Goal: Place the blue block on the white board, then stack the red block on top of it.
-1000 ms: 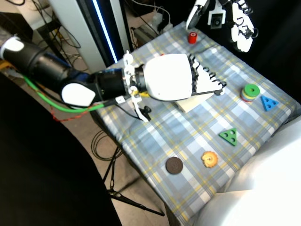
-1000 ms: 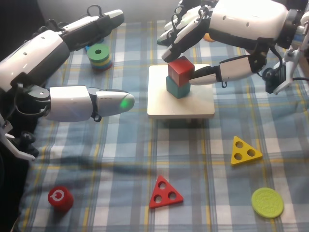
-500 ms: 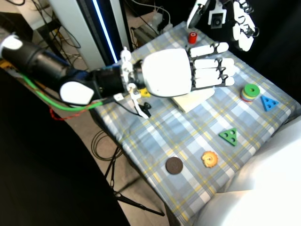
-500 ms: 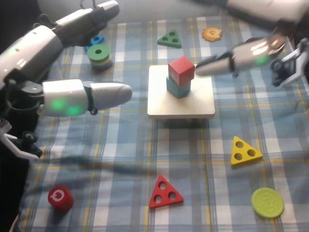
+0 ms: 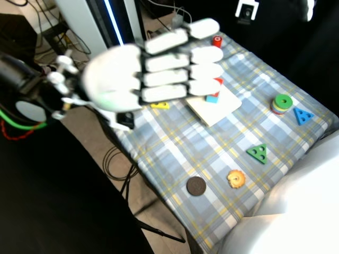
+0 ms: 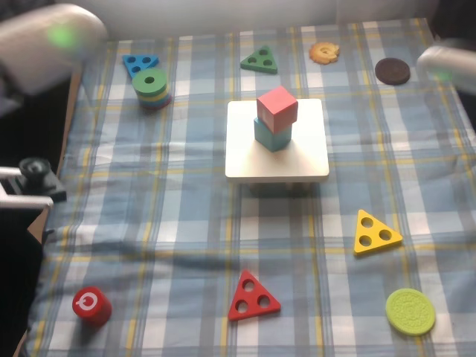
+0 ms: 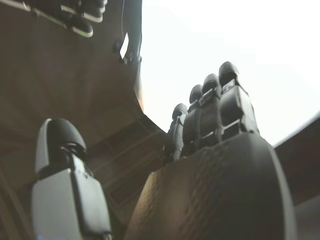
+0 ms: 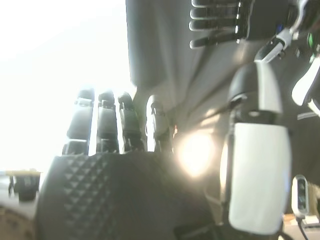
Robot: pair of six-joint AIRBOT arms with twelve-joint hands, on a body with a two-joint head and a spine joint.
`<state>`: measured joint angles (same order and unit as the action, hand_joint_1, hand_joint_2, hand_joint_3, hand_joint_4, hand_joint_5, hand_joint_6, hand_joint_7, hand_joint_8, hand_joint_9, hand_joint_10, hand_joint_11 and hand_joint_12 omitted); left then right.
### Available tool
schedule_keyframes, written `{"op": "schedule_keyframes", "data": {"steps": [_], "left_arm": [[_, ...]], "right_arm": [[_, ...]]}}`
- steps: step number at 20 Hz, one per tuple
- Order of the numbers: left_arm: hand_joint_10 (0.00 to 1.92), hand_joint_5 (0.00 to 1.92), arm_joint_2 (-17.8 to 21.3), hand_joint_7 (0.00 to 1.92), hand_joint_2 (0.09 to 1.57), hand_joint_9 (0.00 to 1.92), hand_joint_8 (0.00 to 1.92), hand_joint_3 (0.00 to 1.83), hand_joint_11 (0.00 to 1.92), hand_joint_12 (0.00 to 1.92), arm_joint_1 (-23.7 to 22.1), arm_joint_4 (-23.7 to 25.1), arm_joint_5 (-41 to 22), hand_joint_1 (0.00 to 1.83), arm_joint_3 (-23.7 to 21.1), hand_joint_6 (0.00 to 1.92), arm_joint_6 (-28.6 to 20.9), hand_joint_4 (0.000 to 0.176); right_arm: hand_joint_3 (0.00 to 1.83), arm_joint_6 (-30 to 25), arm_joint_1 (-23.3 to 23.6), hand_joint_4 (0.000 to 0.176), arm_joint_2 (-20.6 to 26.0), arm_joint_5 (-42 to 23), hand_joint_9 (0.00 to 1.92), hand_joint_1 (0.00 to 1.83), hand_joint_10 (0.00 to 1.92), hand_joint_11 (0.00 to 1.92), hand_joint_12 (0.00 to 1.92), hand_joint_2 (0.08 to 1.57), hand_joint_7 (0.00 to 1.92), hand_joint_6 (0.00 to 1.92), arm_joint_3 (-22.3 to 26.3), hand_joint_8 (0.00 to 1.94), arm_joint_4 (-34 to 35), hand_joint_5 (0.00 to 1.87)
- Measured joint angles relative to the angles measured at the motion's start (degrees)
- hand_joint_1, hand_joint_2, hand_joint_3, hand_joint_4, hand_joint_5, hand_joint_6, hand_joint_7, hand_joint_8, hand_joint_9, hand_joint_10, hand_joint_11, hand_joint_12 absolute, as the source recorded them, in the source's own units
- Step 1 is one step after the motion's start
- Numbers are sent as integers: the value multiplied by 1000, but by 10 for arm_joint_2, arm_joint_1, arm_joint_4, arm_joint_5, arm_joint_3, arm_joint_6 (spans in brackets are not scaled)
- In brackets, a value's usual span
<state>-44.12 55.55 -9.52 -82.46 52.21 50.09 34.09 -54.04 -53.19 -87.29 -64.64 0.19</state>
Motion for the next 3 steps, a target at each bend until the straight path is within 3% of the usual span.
{"op": "schedule_keyframes", "data": {"steps": [1,2,3], "left_arm": [[0,198,0,196,1202,227,0,26,0,594,9,-1,-26,199,5,45,-23,0],[19,167,-1,219,1247,312,3,9,16,554,28,-6,-67,46,11,5,-61,35],[19,167,-5,219,1247,312,3,9,16,554,32,-10,-87,46,17,5,-77,35]], "right_arm": [[0,13,-6,26,4,-28,492,645,18,358,273,1182,355,0,9,11,5,44],[0,29,-14,60,11,-62,365,634,0,107,383,1178,309,13,25,0,8,316],[0,37,-14,60,15,-67,365,634,0,107,383,1178,309,13,37,0,6,316]]}}
